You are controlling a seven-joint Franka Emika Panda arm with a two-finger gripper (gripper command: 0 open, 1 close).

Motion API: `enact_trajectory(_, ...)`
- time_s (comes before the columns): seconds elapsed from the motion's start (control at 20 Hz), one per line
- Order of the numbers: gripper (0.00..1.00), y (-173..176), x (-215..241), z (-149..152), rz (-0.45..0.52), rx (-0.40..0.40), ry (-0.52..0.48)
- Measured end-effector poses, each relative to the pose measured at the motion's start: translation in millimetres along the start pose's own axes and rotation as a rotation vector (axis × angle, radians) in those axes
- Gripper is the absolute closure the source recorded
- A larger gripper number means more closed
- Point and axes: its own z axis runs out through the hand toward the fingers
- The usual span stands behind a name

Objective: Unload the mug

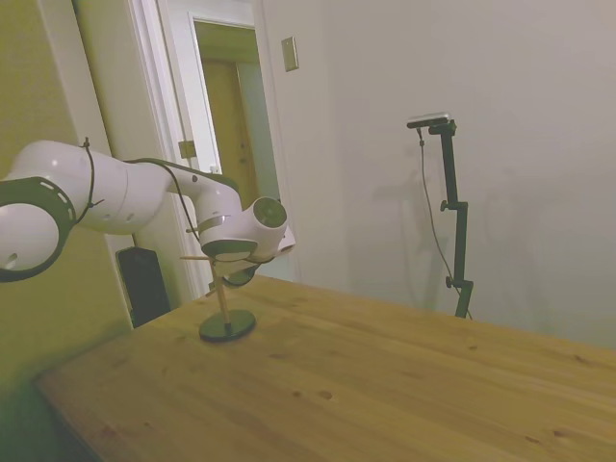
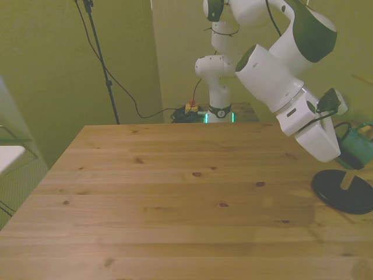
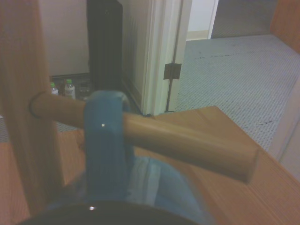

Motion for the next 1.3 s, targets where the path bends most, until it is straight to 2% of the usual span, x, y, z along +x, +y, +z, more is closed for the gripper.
enact_trajectory(0.8,1.00,-14,15,-19,-0.008,0.005,0.043)
enact_trajectory(1.3,1.00,0,42,-61,0.052,0.013,0.092)
